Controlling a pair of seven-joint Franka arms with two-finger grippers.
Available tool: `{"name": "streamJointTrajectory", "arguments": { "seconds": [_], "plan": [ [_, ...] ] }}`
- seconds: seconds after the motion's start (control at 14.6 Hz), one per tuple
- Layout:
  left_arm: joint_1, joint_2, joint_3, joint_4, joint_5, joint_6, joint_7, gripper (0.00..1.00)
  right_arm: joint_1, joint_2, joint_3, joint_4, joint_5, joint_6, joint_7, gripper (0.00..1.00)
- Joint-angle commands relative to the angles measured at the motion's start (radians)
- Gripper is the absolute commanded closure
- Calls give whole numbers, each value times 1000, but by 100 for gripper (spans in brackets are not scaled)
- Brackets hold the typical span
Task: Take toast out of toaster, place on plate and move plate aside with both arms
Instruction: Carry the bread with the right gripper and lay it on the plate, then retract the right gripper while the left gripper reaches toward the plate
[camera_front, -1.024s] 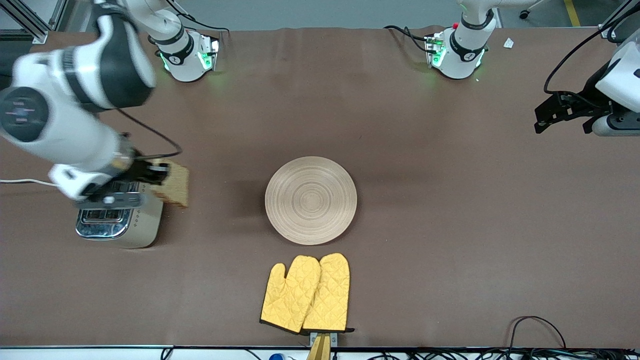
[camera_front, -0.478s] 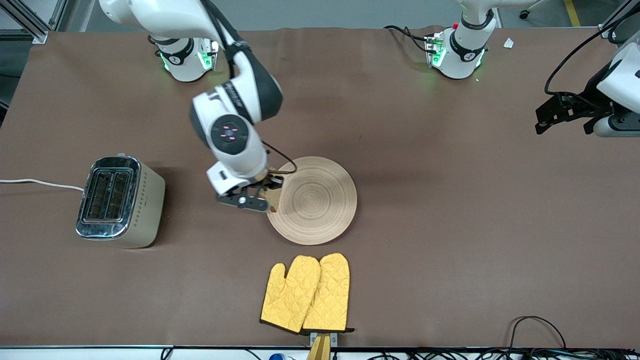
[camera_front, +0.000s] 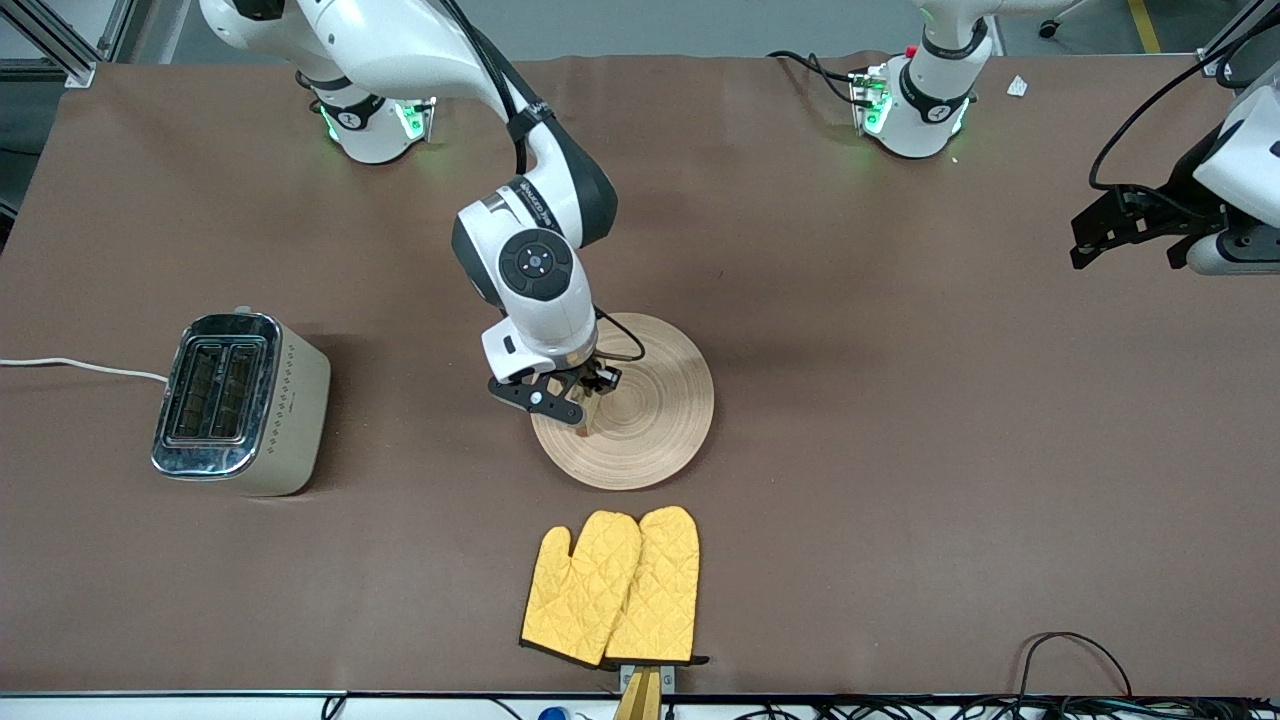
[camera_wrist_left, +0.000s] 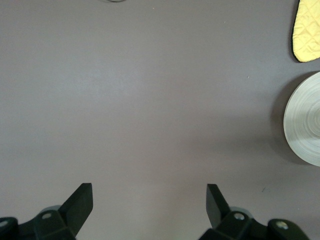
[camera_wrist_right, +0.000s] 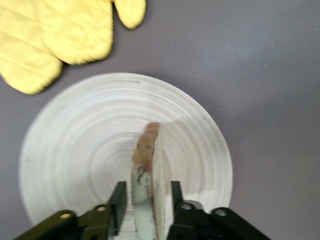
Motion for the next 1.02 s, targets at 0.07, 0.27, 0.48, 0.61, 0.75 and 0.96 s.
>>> {"name": "streamJointTrajectory", "arguments": {
  "seconds": [0.07,0.27,0.48,0.61,0.75,0.96],
  "plan": [
    [7,7,0,13,-13,2,15,0,8,-1,-17,65,9,-7,24,0],
    [9,27,0,13,-73,2,10,0,-78,-44,-20,81,15,-38,-65,0],
    [41,93,0,13,-205,46,15,0,-229,-128,-19,72,28,-143,-325,0],
    [40,148,0,13,-280,86,16,0,-345,-182,-17,66,29,-231,-517,0],
    [30,215,-7,13,-361,134,23,0,-455,-216,-22,56,26,-295,-664,0],
    [20,343,-51,12,-504,241,67,0,-590,-262,-22,24,25,-346,-845,0]
  ]
}}
